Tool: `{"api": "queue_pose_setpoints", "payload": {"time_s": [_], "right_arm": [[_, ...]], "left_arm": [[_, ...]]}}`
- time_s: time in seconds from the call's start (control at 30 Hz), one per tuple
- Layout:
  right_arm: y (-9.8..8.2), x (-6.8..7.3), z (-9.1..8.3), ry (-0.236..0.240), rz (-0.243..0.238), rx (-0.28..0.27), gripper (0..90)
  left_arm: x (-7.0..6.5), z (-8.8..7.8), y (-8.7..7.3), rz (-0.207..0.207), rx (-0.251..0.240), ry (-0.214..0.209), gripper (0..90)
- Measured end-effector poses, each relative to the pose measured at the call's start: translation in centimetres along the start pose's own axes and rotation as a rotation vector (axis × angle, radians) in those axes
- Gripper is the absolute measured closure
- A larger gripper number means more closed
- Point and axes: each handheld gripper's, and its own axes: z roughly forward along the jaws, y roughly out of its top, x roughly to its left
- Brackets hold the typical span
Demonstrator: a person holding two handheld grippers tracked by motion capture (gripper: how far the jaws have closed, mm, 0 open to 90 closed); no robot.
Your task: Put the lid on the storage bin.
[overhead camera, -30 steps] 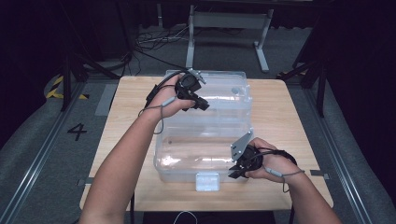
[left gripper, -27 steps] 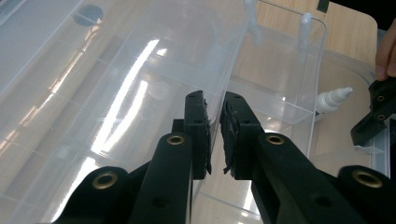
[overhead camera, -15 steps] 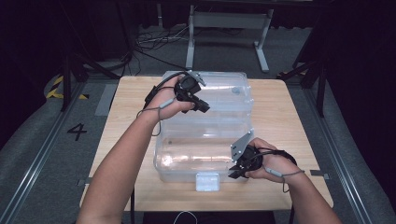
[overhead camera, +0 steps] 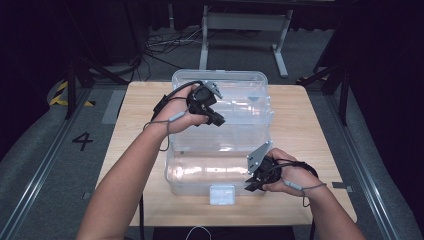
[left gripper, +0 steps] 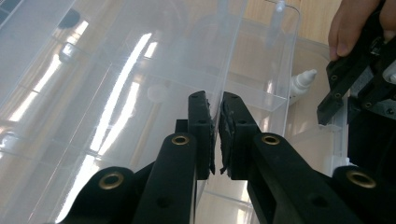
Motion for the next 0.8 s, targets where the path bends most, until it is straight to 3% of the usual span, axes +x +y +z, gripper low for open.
{"api": "queue_pose_setpoints", "payload": {"time_s": [0.07,0.5,0.8], "right_arm": [[0.0,-0.1,0.0,0.004,-0.027,0.011,81.1],[-0.1,0.2,0.0,-0.006,0.006,0.005,81.2],[-0.2,0.3,-0.1,-0.013,0.003,0.008,81.2]], "left_arm": [[-0.3,-0.1,0.0,0.002,0.003,-0.002,83.9],[-1.7,-0.4,-0.1,0.034,0.037,0.001,84.5],[-2.6,-0.5,-0.3,0.047,0.044,-0.001,84.9]]}}
